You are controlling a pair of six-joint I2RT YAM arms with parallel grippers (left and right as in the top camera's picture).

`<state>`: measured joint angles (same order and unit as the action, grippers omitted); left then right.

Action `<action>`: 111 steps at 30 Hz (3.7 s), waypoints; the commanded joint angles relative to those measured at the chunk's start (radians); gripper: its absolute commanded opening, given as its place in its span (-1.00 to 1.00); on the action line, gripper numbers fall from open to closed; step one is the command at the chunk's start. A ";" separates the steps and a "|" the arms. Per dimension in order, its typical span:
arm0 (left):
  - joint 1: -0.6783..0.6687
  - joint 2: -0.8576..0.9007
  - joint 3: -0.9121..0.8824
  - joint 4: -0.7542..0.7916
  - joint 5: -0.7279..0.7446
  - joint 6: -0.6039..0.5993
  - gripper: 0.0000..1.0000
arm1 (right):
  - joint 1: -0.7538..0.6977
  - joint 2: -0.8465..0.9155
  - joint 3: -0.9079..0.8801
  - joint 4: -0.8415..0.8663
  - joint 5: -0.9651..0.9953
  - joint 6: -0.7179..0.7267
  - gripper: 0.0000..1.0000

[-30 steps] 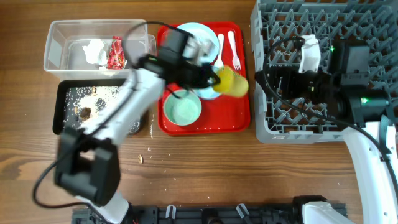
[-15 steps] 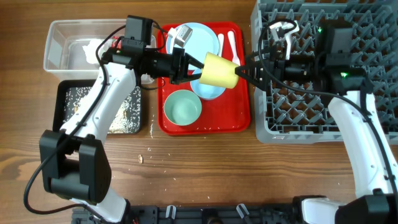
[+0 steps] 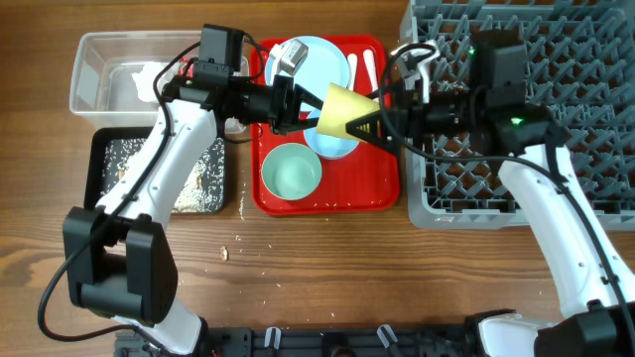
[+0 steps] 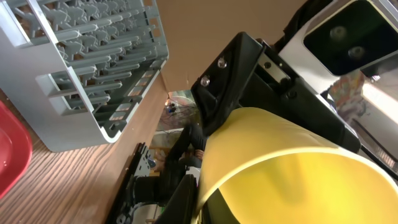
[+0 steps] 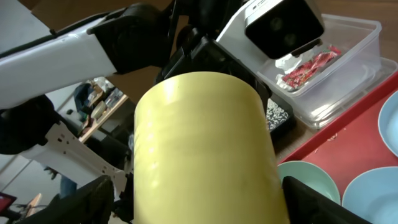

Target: Sort waste into correct bins and load items into the dishwasher rack

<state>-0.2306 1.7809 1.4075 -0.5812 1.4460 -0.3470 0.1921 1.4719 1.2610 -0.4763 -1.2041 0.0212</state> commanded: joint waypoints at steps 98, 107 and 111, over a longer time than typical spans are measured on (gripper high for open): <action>0.127 -0.113 0.006 -0.255 -1.186 0.001 0.06 | 0.141 0.600 0.381 -0.456 0.998 0.372 0.05; 0.179 -0.113 0.006 -0.269 -1.186 -0.002 0.55 | 0.142 0.702 0.381 -0.391 0.951 0.342 -0.23; 0.177 -0.113 0.006 -0.269 -1.186 -0.002 0.99 | 0.142 0.702 0.381 -0.390 0.951 0.345 -0.61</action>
<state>-0.0551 1.6810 1.4075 -0.8497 0.2653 -0.3553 0.3325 2.1605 1.6386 -0.8722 -0.2337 0.3737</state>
